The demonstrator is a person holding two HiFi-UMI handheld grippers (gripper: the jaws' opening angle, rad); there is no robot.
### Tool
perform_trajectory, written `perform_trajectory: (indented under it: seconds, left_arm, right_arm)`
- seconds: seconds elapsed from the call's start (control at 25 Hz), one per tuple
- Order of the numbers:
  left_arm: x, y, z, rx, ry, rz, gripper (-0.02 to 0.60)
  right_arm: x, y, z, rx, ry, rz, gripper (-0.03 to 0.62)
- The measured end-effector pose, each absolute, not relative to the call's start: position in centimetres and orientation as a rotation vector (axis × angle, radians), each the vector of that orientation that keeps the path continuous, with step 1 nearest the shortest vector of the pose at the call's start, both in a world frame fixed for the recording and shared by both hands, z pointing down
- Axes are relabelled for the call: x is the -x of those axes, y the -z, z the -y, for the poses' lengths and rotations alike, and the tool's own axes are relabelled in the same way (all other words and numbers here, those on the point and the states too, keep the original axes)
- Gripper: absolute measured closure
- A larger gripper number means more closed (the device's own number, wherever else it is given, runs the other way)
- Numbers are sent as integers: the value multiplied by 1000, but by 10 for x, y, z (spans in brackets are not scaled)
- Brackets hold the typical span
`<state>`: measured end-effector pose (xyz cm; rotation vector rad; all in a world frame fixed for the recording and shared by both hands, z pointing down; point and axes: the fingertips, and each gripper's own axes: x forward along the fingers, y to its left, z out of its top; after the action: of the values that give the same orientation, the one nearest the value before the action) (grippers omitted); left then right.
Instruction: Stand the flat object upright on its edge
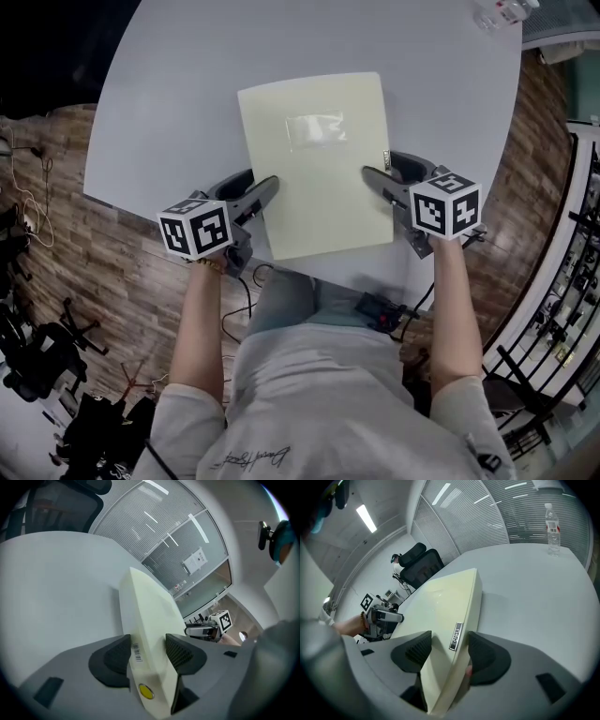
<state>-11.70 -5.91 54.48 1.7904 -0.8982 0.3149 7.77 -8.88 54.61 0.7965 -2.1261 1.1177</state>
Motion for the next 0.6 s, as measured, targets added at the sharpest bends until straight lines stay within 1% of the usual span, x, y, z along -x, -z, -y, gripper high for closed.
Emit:
perform_trajectory:
  seconds: [0.6]
  left_arm:
    - [112, -500, 92, -1934, -275, 908, 341]
  right_arm:
    - [-86, -505, 112, -911, -994, 2220, 338]
